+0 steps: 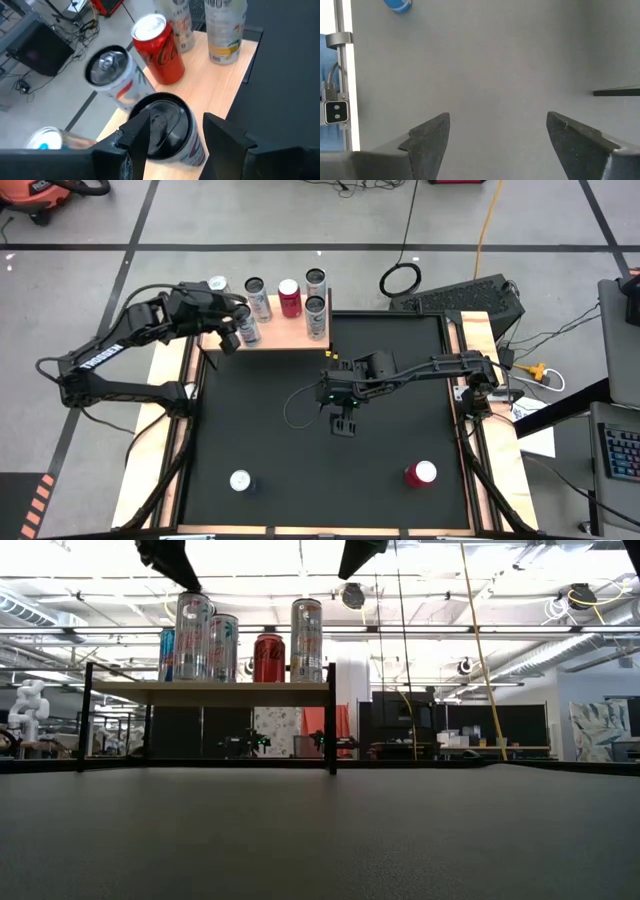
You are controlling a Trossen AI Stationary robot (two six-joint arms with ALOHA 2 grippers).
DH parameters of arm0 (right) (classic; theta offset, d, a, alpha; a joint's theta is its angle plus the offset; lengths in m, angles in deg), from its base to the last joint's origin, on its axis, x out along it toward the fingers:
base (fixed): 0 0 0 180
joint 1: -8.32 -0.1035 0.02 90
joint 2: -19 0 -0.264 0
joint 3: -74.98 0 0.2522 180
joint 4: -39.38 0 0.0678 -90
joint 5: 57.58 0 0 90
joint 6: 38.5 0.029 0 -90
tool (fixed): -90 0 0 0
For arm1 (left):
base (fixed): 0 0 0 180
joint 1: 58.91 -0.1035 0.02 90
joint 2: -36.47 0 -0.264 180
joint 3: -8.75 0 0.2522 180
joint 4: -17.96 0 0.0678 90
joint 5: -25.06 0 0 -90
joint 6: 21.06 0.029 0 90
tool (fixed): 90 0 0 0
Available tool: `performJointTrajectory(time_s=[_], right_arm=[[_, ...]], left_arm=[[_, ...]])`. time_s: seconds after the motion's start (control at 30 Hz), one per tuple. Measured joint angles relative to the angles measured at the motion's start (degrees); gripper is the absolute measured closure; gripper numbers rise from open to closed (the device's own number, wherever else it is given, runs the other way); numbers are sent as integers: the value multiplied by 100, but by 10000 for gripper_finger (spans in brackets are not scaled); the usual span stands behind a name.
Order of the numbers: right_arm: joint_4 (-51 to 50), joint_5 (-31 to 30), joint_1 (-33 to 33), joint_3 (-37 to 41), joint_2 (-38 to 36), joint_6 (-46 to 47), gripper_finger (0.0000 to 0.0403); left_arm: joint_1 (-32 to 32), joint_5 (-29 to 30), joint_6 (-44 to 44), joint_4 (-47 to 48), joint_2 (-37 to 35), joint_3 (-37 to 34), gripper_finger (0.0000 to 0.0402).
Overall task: Place canned beverage on shelf
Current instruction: Put the white pink soda can on the shelf aligned with the other white pink soda can
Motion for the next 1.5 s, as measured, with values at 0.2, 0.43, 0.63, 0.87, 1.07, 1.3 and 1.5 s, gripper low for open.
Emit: performJointTrajectory(time_s=[0.2, 0.43, 0.63, 0.87, 1.07, 1.3, 1.5], right_arm=[[-1, -1, -1, 0, 0, 1, 87], [0, 0, -4, 0, 0, 38, 87], [0, 0, -2, 0, 0, 42, 87], [0, 0, -2, 0, 0, 15, 87], [-4, 0, -2, 0, 0, 4, 87], [0, 0, -2, 0, 0, 17, 87], [0, 0, -2, 0, 0, 17, 87]], left_arm=[[0, 38, -5, 621, -123, 686, 222], [0, 170, -344, 1979, -153, 889, 222], [0, 486, -634, 2081, -27, 867, 222], [2, 816, -912, 2058, 176, 402, 222], [2, 807, -935, 1760, 194, 99, 222], [-14, 927, -1071, 1515, 312, -24, 222], [-138, 852, -1075, 1263, 426, -24, 222]])
